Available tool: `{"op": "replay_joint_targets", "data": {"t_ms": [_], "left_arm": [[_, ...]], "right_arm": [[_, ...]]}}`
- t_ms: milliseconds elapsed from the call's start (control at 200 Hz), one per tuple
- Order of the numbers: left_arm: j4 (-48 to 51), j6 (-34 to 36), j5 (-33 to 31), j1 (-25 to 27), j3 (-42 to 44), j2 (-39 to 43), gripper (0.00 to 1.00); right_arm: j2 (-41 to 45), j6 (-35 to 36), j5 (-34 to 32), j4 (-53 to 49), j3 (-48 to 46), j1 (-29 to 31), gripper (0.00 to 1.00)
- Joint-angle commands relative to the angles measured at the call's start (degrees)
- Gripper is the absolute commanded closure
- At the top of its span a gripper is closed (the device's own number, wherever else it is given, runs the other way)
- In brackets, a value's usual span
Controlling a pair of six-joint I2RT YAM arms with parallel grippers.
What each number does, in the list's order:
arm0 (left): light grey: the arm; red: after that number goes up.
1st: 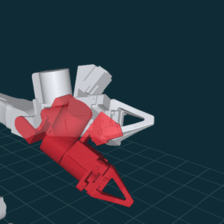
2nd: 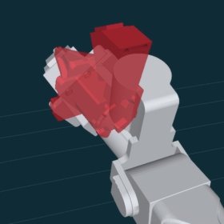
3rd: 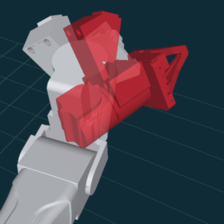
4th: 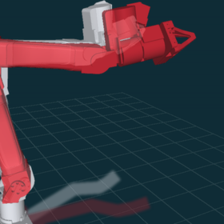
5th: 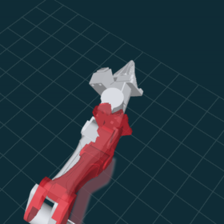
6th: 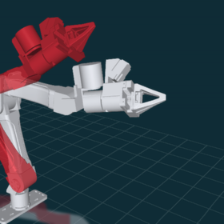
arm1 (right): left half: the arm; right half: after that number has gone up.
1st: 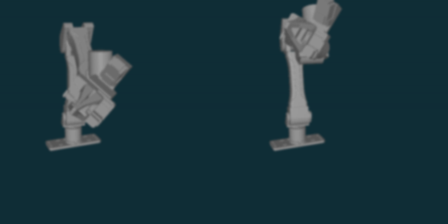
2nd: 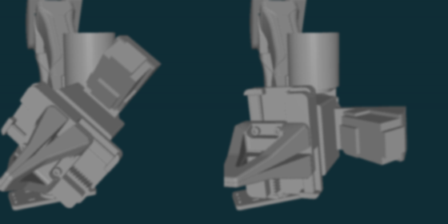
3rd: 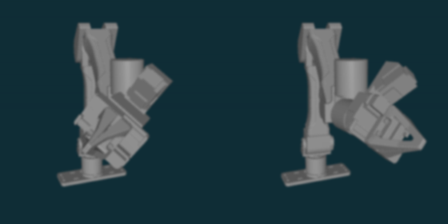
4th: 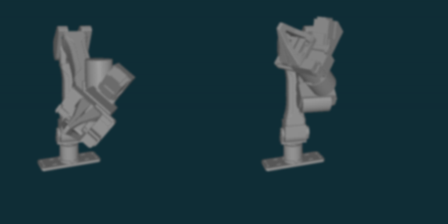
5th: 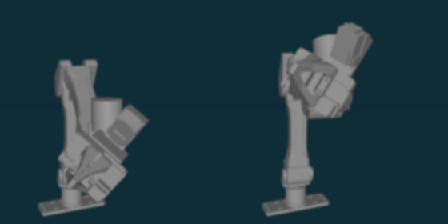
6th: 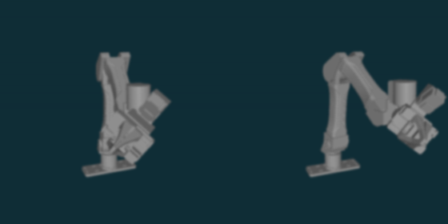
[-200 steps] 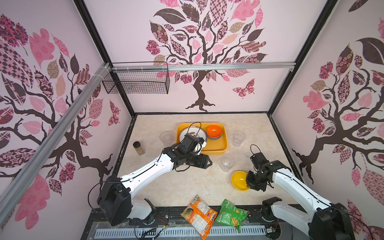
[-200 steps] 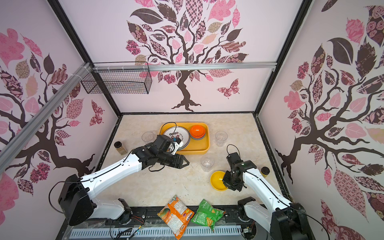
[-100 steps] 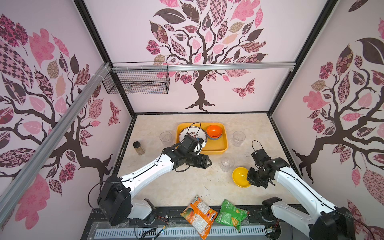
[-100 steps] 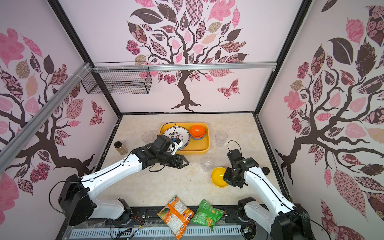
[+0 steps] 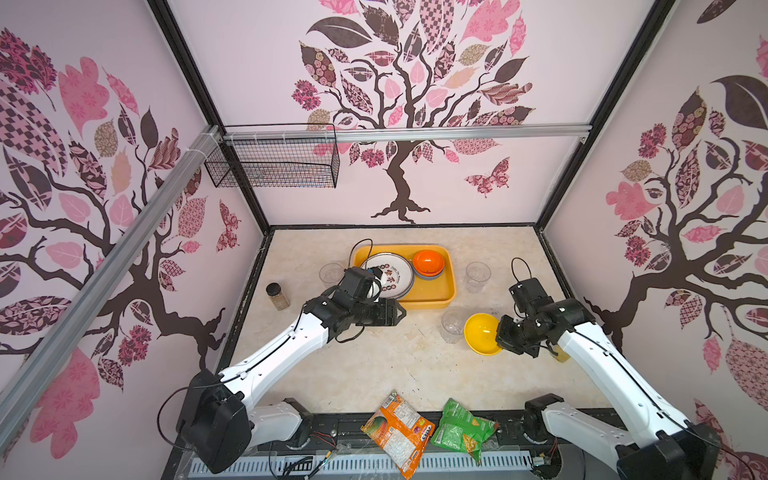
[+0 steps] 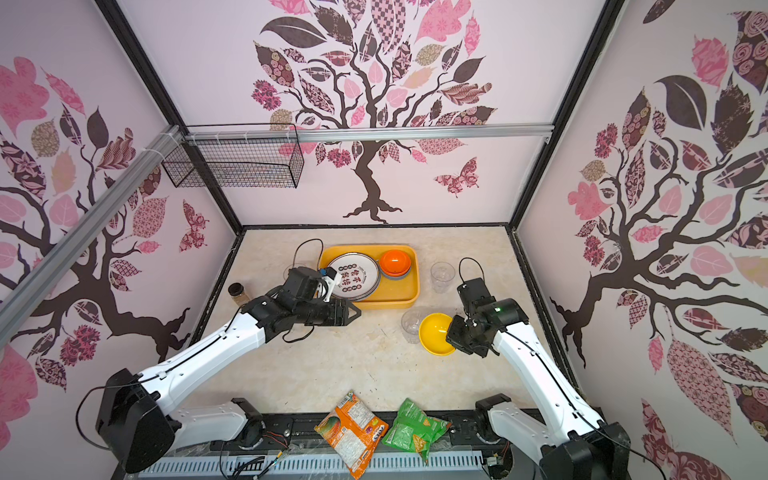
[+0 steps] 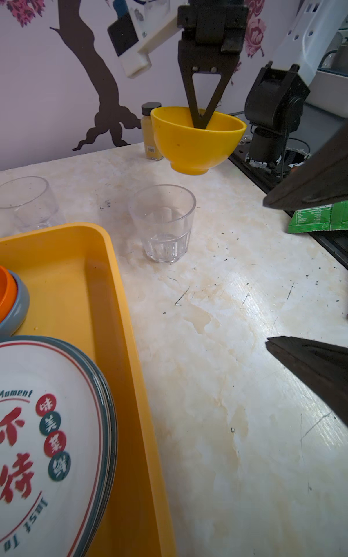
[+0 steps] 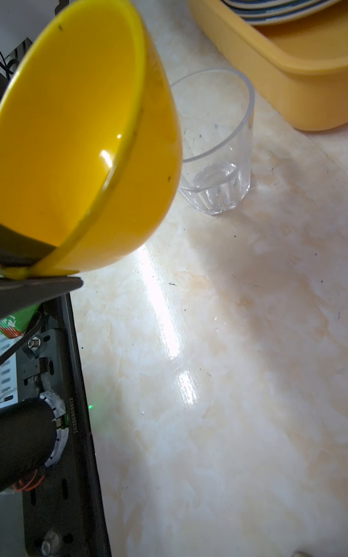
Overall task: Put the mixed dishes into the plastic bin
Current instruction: 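Carry the yellow bowl toward the bin with the right gripper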
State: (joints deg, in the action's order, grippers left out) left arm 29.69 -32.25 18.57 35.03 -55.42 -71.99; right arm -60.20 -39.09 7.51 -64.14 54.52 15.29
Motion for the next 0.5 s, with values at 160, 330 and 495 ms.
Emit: {"op": "replay_joint_targets", "data": {"t_ms": [160, 330, 495], "left_arm": [[0.5, -2.0, -4.4, -2.3, 2.6, 3.6, 0.28], [1.9, -2.6, -4.8, -4.3, 3.2, 4.7, 0.27], [1.9, -4.1, -3.9, -7.4, 4.6, 6.1, 0.27]], "right_arm": [[-6.6, 1.8, 2.7, 4.4, 6.8, -0.2, 1.00], [-12.1, 2.6, 4.1, 7.9, 10.0, -0.1, 1.00], [-17.0, 2.8, 4.5, 10.8, 14.1, -0.2, 1.00]]}}
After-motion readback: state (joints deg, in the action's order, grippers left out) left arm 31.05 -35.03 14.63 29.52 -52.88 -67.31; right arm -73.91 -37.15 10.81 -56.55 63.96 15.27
